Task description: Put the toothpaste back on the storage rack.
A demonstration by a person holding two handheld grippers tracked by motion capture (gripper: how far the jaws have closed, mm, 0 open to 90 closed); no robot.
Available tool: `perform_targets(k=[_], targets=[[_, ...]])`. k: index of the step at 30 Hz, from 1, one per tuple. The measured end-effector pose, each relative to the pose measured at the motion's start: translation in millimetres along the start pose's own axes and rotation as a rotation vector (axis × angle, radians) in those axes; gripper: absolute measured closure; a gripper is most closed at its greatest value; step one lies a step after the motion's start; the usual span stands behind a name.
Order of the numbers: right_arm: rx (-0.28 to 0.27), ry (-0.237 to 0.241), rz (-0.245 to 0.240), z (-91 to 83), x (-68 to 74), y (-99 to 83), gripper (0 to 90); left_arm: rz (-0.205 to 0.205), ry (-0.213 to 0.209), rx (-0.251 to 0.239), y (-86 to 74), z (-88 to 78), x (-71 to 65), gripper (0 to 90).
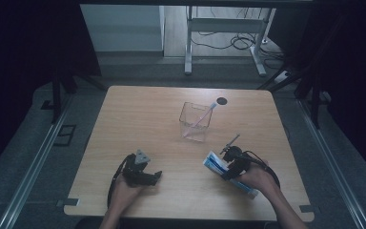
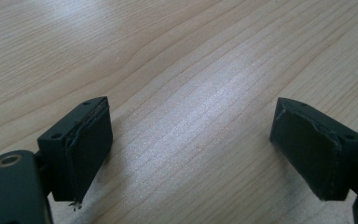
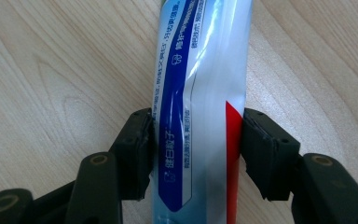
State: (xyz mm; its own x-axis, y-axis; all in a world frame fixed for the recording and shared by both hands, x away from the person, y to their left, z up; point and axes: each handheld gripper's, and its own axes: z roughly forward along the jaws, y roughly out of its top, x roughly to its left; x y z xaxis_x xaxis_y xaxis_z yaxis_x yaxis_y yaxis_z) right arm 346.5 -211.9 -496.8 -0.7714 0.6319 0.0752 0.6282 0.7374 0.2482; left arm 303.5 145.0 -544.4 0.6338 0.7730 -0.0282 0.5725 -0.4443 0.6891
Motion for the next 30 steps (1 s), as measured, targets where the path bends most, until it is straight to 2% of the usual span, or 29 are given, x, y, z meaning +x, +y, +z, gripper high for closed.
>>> perform_targets(k=[6,7,11,14,22,26,30], targets=[[0.010,-0.008,0.005,0.5,0.3,1.7,48.3,0.000,0.000,0.000,0.0,0.0,0.0,13.0],[0.018,-0.033,0.003,0.9,-0.3,2.0,56.1,0.001,0.000,0.001,0.0,-0.1,0.0,13.0],[0.010,-0.016,0.034,-2.0,-3.3,2.0,66.6,0.003,0.001,0.003,0.1,-0.2,0.2,13.0],[0.001,-0.014,0.025,-4.3,-1.8,1.2,71.0,0.000,0.000,0.002,0.1,-0.1,0.0,13.0],[0.001,-0.053,-0.014,-6.3,3.9,2.6,72.3,0.000,0.000,0.002,0.1,-0.1,0.0,13.0],[-0.020,-0.057,-0.011,-9.8,3.8,3.3,72.4,0.000,0.000,0.002,0.1,-0.1,0.0,13.0],[-0.059,-0.061,-0.009,-21.7,2.6,4.8,72.4,0.000,0.000,0.002,0.1,-0.2,0.0,13.0]])
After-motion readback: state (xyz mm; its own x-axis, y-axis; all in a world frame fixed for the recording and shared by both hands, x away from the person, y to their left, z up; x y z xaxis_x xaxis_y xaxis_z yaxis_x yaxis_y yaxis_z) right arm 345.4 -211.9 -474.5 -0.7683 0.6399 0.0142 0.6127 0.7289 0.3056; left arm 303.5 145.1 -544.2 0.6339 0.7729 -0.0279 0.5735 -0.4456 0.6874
